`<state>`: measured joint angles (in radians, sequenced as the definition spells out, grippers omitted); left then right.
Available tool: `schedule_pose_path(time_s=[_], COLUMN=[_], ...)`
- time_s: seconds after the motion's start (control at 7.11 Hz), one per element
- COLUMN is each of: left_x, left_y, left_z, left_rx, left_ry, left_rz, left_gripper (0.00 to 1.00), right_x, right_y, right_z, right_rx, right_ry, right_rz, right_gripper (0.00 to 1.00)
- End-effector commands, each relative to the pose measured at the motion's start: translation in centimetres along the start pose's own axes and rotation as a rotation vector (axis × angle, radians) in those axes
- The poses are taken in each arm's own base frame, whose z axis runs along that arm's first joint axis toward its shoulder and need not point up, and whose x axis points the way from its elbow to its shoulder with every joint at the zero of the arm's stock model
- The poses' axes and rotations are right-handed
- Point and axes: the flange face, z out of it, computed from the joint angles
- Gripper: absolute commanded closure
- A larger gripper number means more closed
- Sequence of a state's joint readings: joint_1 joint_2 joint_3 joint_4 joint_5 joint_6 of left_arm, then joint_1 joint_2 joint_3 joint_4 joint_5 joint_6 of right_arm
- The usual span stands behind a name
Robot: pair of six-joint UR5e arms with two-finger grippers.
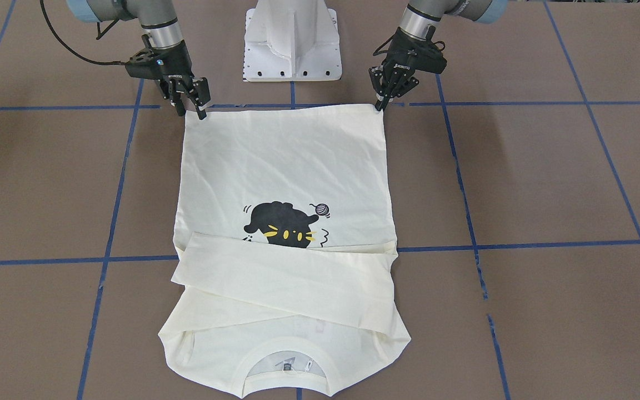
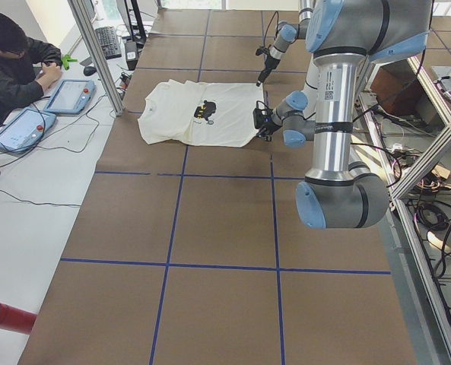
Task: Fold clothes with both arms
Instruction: 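Lift the hem with both grippers and fold it toward the collar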
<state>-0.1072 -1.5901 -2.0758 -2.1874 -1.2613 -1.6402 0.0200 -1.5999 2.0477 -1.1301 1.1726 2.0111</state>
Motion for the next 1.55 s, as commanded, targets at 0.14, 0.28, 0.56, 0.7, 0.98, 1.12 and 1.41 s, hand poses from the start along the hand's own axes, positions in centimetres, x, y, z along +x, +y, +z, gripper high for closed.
schedule_pose_path(time_s=[0.14, 0.28, 0.56, 0.7, 0.98, 1.12, 1.41], left_x=[-0.1, -0.1, -0.1, -0.2, 0.5, 0.8, 4.4], left_y=[0.1, 0.1, 0.1, 0.1, -0.8, -1.2, -3.2], left_z=[0.0, 0.0, 0.0, 0.1, -3.8, -7.7, -18.2], left_rx=[-0.002, -0.002, -0.004, -0.008, -0.024, -0.098, -0.253], left_ry=[-0.003, -0.003, -0.003, -0.007, 0.036, 0.039, 0.021], left_rz=[0.000, 0.002, 0.002, 0.003, -0.007, -0.007, -0.002], left_gripper=[1.00, 1.00, 1.00, 1.00, 1.00, 1.00, 1.00], right_x=[-0.2, -0.2, -0.5, -0.4, -0.9, -1.9, -4.1], right_y=[-0.1, -0.2, -0.9, -1.6, -2.9, -3.5, -5.9], right_z=[-0.2, -0.2, -1.2, -2.8, -10.3, -14.9, -22.6], right_rx=[-0.001, 0.001, -0.003, -0.013, -0.071, -0.119, -0.170], right_ry=[-0.005, -0.004, -0.016, -0.025, -0.011, -0.013, -0.016], right_rz=[0.004, 0.003, 0.008, 0.011, -0.007, -0.014, -0.009], right_gripper=[1.00, 1.00, 1.00, 1.00, 1.00, 1.00, 1.00])
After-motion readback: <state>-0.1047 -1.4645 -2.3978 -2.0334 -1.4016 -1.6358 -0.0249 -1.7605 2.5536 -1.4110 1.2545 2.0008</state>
